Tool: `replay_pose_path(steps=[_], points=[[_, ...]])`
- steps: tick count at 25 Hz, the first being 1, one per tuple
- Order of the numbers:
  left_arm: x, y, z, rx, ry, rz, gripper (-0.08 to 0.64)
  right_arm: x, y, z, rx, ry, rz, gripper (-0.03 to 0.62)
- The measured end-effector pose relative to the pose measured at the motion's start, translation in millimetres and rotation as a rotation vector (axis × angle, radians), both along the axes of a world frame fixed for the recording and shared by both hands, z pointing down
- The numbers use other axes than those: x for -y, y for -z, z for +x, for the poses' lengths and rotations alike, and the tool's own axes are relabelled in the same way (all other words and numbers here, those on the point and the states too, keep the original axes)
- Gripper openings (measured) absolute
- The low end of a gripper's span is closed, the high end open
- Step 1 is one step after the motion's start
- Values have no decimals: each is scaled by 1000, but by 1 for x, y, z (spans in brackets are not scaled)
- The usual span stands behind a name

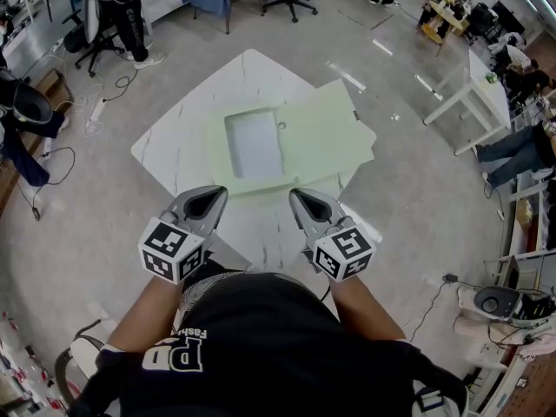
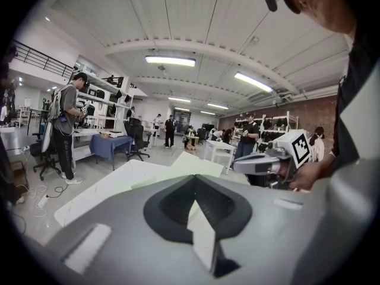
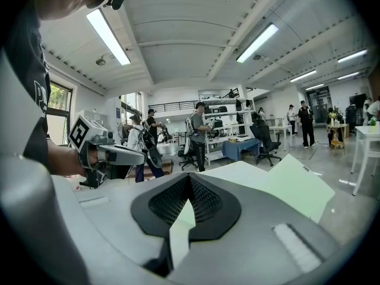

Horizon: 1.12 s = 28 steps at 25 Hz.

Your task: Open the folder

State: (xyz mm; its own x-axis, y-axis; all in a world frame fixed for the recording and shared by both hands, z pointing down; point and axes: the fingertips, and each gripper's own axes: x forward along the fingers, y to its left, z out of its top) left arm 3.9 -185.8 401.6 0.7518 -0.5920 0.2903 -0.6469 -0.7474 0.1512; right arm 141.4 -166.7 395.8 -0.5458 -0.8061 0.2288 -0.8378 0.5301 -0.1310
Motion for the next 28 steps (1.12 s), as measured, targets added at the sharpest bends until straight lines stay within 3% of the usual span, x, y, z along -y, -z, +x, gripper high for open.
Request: replay_pose_path(steps=[28], points=[[9, -4, 7, 19, 2, -1, 52, 11, -9, 6, 12, -2, -21, 0]])
